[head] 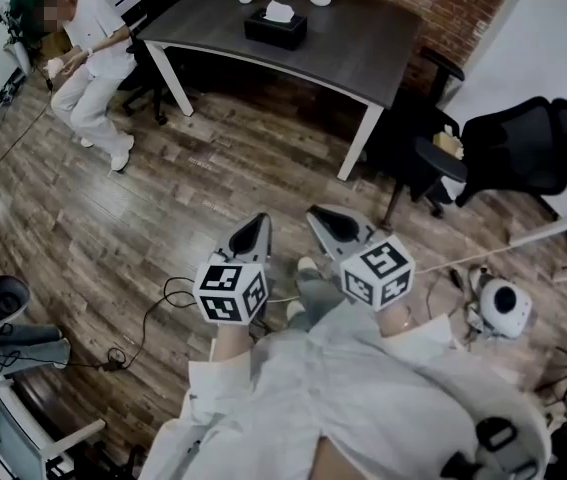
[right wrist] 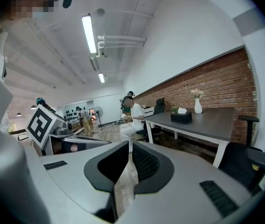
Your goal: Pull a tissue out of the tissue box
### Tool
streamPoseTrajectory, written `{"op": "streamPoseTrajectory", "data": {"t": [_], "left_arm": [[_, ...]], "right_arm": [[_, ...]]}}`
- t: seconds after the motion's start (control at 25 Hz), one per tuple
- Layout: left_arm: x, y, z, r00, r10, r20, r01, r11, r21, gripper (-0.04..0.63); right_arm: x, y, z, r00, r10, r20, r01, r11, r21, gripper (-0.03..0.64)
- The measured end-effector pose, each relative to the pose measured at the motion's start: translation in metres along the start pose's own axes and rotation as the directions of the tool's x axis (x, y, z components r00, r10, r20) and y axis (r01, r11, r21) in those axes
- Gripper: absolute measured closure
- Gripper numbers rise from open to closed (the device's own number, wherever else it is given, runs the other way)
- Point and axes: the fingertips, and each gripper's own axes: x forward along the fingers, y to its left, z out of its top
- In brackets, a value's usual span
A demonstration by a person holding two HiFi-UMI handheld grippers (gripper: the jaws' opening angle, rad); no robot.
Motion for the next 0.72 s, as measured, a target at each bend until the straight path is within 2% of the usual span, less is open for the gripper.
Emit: {"op": "streamPoseTrajectory", "data": {"t": [0.2, 0.28, 0.56, 0.72], "left_arm": [[0.014, 0.014, 0.003, 0.999, -0.009, -0.039, 0.01, 1.0, 0.014, 0.591], [0.023, 0.021, 0.01, 0.999, -0.002, -0.037, 0.003, 1.0, 0.014, 0.591], [0.063, 0.074, 0.044, 0.996, 0.089, -0.011, -0.089, 0.996, 0.012, 0.588], [0.1, 0.104, 0.078, 0.993, 0.119, -0.003, -0.119, 0.993, 0.022, 0.518]], "right_arm": [[0.02, -0.013, 0.008, 1.0, -0.012, 0.013, 0.012, 1.0, -0.005, 0.605], [0.033, -0.021, 0.013, 1.0, -0.008, 0.017, 0.008, 1.0, -0.001, 0.544], [0.1, -0.058, 0.033, 0.999, 0.027, 0.028, -0.027, 1.0, -0.002, 0.514], [0.139, -0.089, 0.054, 0.999, 0.043, 0.021, -0.042, 0.999, -0.026, 0.51]]}}
